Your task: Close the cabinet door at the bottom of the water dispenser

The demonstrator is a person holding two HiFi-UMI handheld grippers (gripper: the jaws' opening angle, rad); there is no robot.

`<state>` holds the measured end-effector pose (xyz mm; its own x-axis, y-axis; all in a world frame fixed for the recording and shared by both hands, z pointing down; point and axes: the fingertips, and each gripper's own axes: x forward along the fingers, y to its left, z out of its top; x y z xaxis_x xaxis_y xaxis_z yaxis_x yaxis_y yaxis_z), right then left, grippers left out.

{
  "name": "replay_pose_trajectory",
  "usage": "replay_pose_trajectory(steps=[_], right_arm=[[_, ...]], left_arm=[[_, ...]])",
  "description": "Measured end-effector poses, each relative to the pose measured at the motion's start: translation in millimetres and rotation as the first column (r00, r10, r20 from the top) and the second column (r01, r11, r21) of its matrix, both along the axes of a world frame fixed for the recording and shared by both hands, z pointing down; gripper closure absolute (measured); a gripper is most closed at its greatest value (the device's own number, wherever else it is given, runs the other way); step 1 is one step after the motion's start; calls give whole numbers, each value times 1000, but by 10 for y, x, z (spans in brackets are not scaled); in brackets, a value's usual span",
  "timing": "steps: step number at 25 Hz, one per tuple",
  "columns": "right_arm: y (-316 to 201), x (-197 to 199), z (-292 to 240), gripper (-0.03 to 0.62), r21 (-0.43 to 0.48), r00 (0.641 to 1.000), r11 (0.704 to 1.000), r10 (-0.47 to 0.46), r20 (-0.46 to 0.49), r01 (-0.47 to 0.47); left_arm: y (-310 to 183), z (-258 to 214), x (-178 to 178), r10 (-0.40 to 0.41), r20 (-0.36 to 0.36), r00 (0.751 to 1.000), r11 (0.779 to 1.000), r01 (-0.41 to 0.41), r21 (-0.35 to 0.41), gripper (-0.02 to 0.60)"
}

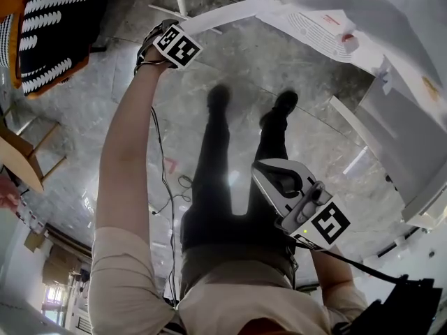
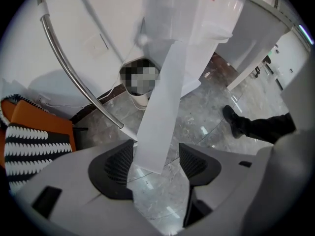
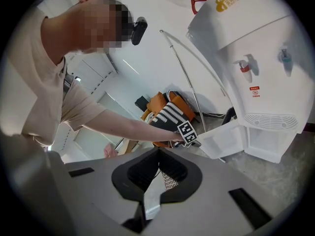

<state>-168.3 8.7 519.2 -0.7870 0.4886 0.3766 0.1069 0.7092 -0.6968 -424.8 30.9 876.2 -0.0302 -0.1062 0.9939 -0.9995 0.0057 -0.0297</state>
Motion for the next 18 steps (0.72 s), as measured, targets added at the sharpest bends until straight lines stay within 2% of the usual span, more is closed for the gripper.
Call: replay_pose_trajectory(steps=[4,9,10,18], right_arm=[[-28,-27,10,580,4,1000,1000,0,8,0],[21,-63,45,580,13,1000,1000,-6,20,5],[36,-81,46,580,9,1000,1000,-5,22,4],[60,-114,77,580,14,1000,1000,12,19,-12]], left_arm=[[-3,38,16,-29,3,1000,999,29,16,319],[12,62,107,-50,-31,998,998,51,27,336],[13,61,115,-46,-35,998,998,47,31,367],[34,76,260,-12,-93,996,999,16,44,382]])
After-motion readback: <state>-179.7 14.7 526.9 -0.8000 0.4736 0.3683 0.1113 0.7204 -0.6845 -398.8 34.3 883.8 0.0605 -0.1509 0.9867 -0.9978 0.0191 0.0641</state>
